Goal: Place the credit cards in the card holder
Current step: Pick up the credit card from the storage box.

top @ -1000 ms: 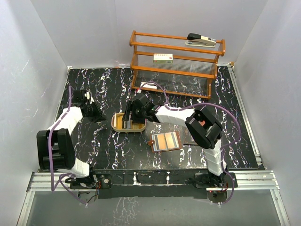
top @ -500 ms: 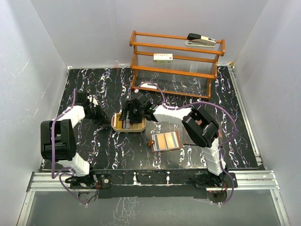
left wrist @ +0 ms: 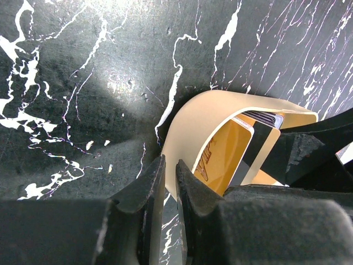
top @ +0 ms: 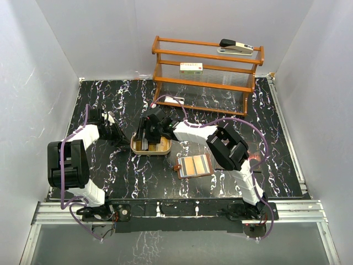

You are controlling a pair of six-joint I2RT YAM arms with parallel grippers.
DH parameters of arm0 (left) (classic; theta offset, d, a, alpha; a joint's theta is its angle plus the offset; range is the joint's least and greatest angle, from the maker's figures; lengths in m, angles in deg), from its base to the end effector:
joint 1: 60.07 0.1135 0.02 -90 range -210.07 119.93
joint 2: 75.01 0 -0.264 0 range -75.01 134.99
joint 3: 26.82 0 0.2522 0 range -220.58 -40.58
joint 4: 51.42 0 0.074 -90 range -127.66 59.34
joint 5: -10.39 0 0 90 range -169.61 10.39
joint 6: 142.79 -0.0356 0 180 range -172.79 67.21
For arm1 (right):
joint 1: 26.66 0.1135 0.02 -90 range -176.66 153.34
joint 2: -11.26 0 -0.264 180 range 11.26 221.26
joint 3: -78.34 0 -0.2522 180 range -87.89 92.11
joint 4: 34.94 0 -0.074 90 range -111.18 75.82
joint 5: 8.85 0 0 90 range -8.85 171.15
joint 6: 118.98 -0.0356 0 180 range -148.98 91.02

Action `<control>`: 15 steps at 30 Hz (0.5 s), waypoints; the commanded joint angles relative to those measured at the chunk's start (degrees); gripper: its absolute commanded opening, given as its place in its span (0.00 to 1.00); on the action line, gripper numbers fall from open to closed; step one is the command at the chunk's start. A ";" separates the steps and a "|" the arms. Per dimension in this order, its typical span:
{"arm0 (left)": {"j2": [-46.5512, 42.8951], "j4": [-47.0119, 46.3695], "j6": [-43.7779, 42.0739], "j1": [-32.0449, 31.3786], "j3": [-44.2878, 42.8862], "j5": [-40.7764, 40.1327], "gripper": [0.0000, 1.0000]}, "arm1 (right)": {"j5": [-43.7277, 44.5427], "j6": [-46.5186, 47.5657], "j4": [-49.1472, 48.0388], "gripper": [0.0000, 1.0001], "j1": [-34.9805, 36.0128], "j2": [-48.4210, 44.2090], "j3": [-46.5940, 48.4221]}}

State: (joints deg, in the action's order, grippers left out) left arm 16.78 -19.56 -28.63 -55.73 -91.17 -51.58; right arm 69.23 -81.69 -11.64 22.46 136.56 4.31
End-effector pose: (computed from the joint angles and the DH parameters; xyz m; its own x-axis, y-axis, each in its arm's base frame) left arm 0.3063 0.0065 0.1705 -0.8529 -0.4270 -0.3004 -0.1936 0.7930 -0.5776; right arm 0.3155 0.3758 0.1718 -0.9362 0.1078 -0.3345 -0.1558 0.7257 0.6701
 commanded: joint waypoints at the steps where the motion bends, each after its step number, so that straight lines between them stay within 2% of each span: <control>1: -0.10 0.44 -0.17 -0.26 0.49 4.49 0.13 | -0.16 -0.10 -0.64 0.60 0.58 -0.48 3.45; 10: 0.23 0.48 -0.30 -0.28 0.32 4.58 0.12 | -0.68 -0.28 -1.70 0.44 0.69 -2.33 3.75; 15: 0.42 0.61 -0.50 -0.26 0.23 4.61 0.12 | -1.32 -0.53 -2.13 0.43 0.80 -2.25 4.22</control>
State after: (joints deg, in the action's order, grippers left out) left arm 16.84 -19.69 -28.85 -55.66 -91.15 -51.27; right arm 69.05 -81.67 -10.67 22.72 136.80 5.14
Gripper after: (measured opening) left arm 0.125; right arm 0.434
